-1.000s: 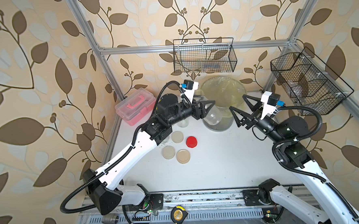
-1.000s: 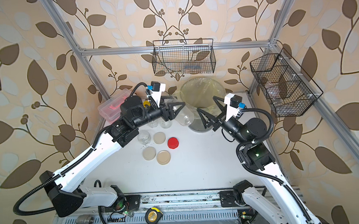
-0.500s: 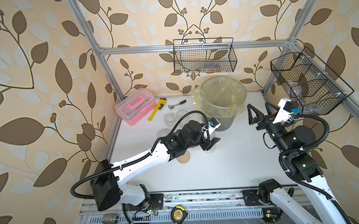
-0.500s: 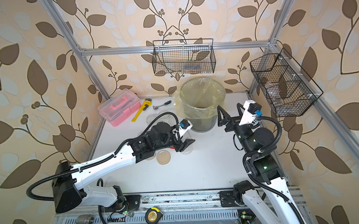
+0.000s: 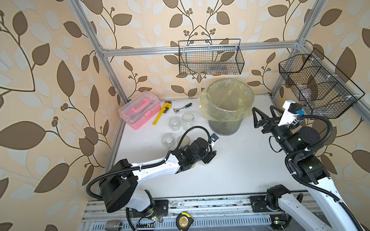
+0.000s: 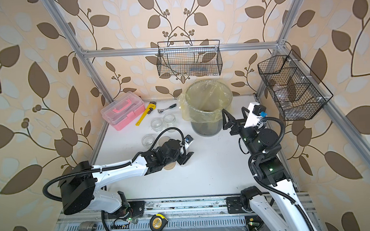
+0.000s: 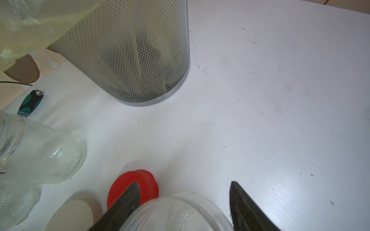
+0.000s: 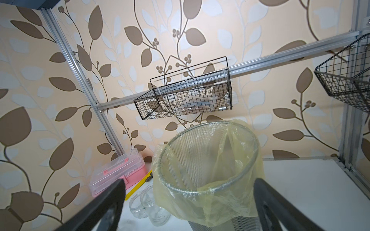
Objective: Empty moldy tea leaves from jars
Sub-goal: Place the jar at the center of the board.
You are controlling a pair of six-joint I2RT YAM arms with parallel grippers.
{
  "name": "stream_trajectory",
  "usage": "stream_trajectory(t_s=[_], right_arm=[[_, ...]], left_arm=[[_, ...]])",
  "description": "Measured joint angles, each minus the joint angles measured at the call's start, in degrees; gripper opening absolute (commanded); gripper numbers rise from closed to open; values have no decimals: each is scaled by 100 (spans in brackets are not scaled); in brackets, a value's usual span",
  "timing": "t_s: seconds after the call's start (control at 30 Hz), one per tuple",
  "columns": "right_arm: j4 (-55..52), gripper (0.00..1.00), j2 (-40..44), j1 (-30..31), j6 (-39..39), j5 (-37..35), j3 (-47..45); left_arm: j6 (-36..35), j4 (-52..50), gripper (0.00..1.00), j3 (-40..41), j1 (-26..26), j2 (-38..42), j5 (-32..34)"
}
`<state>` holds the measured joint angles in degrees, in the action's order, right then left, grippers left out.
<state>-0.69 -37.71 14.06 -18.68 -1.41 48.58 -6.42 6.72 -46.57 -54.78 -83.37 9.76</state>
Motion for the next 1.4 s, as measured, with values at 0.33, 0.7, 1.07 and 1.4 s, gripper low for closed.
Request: stream_trajectory(t_s=[0.33, 0.7, 1.07, 1.4], right_arm=[[7, 100, -205, 0, -170, 107, 0], [90, 100, -415, 0, -299, 184, 9], [85, 100, -468, 0, -297, 188, 17], [-140, 100, -380, 0, -197, 92, 17]], left_arm=[[-208, 748, 60, 304, 0, -437, 564], [-243, 1274, 88, 728, 0, -439, 557], [-197, 1198, 99, 782, 0, -299, 522], [22, 1169, 99, 1005, 0, 1211, 575]])
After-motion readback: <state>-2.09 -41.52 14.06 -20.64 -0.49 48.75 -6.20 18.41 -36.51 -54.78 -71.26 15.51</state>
